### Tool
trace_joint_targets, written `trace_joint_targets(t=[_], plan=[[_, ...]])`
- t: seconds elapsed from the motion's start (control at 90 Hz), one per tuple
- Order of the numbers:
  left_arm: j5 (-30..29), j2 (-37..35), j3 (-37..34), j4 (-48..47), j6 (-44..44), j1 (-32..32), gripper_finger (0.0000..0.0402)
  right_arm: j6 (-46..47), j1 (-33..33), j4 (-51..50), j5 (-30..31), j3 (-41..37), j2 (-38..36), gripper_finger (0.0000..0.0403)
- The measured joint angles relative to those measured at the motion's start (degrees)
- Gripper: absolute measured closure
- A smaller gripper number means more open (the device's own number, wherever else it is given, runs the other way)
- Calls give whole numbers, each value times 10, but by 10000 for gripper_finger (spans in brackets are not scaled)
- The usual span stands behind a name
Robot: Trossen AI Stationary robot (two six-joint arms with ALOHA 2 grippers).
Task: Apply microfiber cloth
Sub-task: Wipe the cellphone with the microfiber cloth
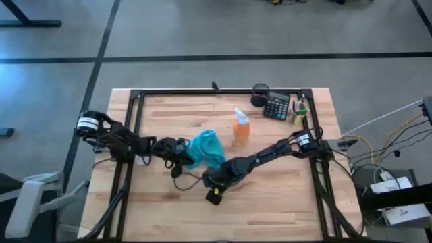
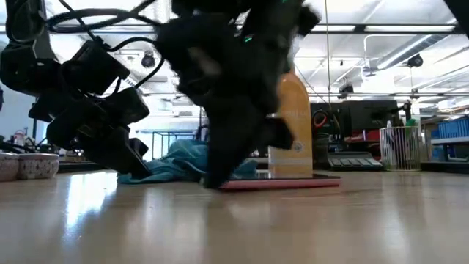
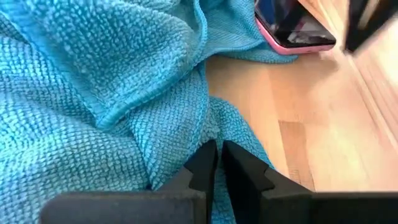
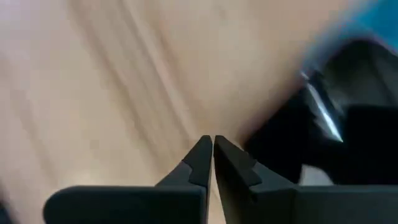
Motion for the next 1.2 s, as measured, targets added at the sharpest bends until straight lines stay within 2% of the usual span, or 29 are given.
trace_joint_targets(t=[0.056,0.122,0.278,0.4,0.522,0.844,1.022,1.2], plan=[[0,0,0,3,0,0,381,16,3,-36,40,0,-4,402],[-1,0,0,7,0,0,381,24,2,-40,56,0,-11,403],[-1,0,1,10,-2,0,381,-23,-3,86,24,0,-11,403],[-1,0,2,17,-2,0,381,-57,-18,142,54,0,-11,403],[-1,0,2,17,-2,0,381,-50,-40,129,76,-7,-11,403],[-1,0,2,18,-2,0,381,-15,-47,121,53,-28,-11,403],[-1,0,2,21,-2,0,381,27,-47,51,99,-30,-11,403],[-1,0,2,21,-2,0,381,40,-47,-20,103,-29,-12,403]])
